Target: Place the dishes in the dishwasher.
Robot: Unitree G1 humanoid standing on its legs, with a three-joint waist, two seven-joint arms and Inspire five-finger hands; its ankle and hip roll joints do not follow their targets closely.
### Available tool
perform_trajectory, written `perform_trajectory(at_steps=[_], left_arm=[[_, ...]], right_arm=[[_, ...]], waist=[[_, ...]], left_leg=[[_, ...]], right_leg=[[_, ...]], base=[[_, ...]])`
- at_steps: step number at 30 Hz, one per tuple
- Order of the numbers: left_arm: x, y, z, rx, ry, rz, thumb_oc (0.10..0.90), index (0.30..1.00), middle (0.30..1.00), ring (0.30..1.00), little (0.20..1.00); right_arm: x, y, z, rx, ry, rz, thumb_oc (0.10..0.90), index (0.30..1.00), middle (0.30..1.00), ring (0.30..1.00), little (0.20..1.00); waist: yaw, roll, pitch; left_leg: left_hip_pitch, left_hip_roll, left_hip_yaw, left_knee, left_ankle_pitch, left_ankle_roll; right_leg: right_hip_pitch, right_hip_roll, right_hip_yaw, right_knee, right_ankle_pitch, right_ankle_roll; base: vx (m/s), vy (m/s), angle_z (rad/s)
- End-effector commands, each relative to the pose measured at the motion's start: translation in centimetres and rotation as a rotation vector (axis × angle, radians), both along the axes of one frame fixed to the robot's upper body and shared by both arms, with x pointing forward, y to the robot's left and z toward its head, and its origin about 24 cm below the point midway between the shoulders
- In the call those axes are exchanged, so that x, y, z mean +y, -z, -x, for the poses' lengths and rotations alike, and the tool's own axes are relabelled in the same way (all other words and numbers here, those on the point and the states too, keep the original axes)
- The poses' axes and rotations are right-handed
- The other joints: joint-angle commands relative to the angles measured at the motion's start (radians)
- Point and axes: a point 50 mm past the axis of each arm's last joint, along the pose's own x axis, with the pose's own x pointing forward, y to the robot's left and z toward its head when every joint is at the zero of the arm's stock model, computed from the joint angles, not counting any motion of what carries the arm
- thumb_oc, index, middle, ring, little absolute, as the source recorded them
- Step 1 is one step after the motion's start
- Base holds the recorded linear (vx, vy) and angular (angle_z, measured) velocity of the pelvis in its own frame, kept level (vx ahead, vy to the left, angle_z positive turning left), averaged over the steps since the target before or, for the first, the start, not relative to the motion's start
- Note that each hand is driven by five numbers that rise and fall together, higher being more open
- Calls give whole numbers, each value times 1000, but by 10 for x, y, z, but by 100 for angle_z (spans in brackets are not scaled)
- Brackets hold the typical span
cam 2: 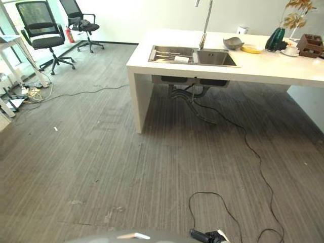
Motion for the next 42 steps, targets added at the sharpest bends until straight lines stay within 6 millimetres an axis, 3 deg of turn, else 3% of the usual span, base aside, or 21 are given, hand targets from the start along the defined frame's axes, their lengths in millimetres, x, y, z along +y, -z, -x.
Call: perform_trajectory(at_steps=[1,12,17,23,32,34,36,38,39,41,42], left_arm=[[-19,-1,-36,-94,32,47,800,900,900,900,900],[-25,0,-40,-111,46,64,800,900,900,900,900],[-29,-1,-46,-143,40,66,800,900,900,900,900],[-34,-1,-50,-163,11,71,800,900,900,900,900],[-29,-4,-61,-229,-90,55,800,900,900,900,900],[-29,-6,-65,-255,-120,56,800,900,900,900,900],[-29,-8,-72,-302,-163,58,800,900,900,900,900],[-30,-10,-79,-341,-198,66,800,900,900,900,900],[-31,-11,-84,-361,-216,69,800,900,900,900,900],[-31,-11,-83,-349,-208,60,800,900,900,900,900],[-31,-11,-83,-349,-208,60,800,900,900,900,900]], right_arm=[[15,0,-16,-29,-101,-41,800,900,900,900,900],[14,3,-7,14,-32,-48,800,900,900,900,900],[12,3,-5,-3,106,-68,800,900,900,900,900],[9,1,-9,-40,225,-92,800,900,900,900,900],[-3,-6,-31,-161,359,-106,800,900,900,900,900],[-6,-7,-35,-185,397,-108,800,900,900,900,900],[-10,-9,-38,-213,427,-103,800,900,900,900,900],[-15,-10,-38,-227,444,-92,800,900,900,900,900],[-20,-12,-40,-227,447,-67,800,900,900,900,900],[-24,-13,-41,-225,455,-48,800,900,900,900,900],[-24,-13,-41,-225,455,-48,800,900,900,900,900]], waist=[[-9,-25,28],[-7,-26,27],[-12,-23,28],[-23,-16,35],[-32,-5,72],[-28,-9,92],[-24,-18,120],[-15,-31,148],[6,-43,181],[17,-29,178],[17,-29,178]], left_leg=[[22,-7,-28,-69,38,-49],[29,-10,-35,-69,32,-47],[29,-10,-34,-69,32,-47],[27,-8,-33,-69,35,-50],[21,15,-38,-69,49,-63],[-15,24,-37,9,37,-69],[-106,15,-29,193,35,-97],[-202,23,-27,404,116,-126],[-298,13,4,539,172,-132],[-375,35,70,463,191,-129],[-375,35,70,463,191,-129]], right_leg=[[120,-51,58,-195,71,105],[127,-53,53,-195,67,104],[128,-54,52,-195,66,103],[126,-52,49,-195,67,100],[106,-39,39,-178,61,87],[90,-39,44,-145,50,79],[73,-41,54,-113,37,69],[85,-46,57,-107,29,55],[113,-60,52,-109,14,40],[149,-50,47,-123,-11,38],[149,-50,47,-123,-11,38]], base=[[-4,7,3],[0,1,1],[1,-2,1],[0,0,0],[18,-46,3],[-32,-91,2],[-31,-138,4],[73,-191,15],[138,-169,11],[203,-73,8],[225,-6,7]])
